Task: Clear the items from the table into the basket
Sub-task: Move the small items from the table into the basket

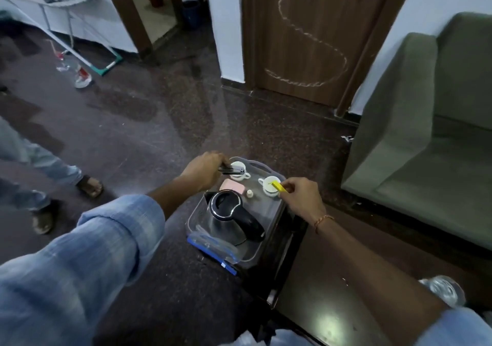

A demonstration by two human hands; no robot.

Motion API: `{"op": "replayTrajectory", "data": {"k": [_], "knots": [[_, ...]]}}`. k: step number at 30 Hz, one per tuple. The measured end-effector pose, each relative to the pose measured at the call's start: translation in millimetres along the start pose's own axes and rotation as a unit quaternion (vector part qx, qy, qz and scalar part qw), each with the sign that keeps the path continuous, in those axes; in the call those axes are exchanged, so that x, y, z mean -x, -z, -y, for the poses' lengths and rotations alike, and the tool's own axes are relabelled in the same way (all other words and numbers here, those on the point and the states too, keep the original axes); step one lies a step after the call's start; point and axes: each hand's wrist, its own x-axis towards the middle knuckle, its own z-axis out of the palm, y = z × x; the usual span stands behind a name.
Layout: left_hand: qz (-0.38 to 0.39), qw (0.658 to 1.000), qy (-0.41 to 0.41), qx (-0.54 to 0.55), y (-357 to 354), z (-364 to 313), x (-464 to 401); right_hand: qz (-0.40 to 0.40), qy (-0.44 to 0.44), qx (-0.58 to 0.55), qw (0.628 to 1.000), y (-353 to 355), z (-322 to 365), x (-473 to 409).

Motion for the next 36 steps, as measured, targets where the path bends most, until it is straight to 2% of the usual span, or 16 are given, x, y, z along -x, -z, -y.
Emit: {"op": "replayTrajectory", "data": {"k": [4,9,18,27,36], "knots": [[0.019,0.999,0.037,-0.001,-18.1,30.5,-14.1,0.031,0.030,0.040,0.998,-26.9,2.5,-36.6],[0.065,0.997,0.029,0.009,-49.4,58.3,-48.4,0.076,0.020,0.079,0.994,-68.1,-4.1,-72.8],[0.181,0.981,-0.063,-0.038,-108.5,94.7,-109.5,0.139,-0.044,0.129,0.981,-130.0,-17.0,-121.6],[0.181,0.968,-0.138,-0.102,-167.3,114.4,-126.1,0.199,-0.064,0.214,0.954,-179.2,-47.6,-140.8],[0.185,0.965,-0.178,-0.061,-180.6,115.9,-141.5,0.211,-0.078,0.219,0.949,-204.8,-70.3,-155.6]]}}
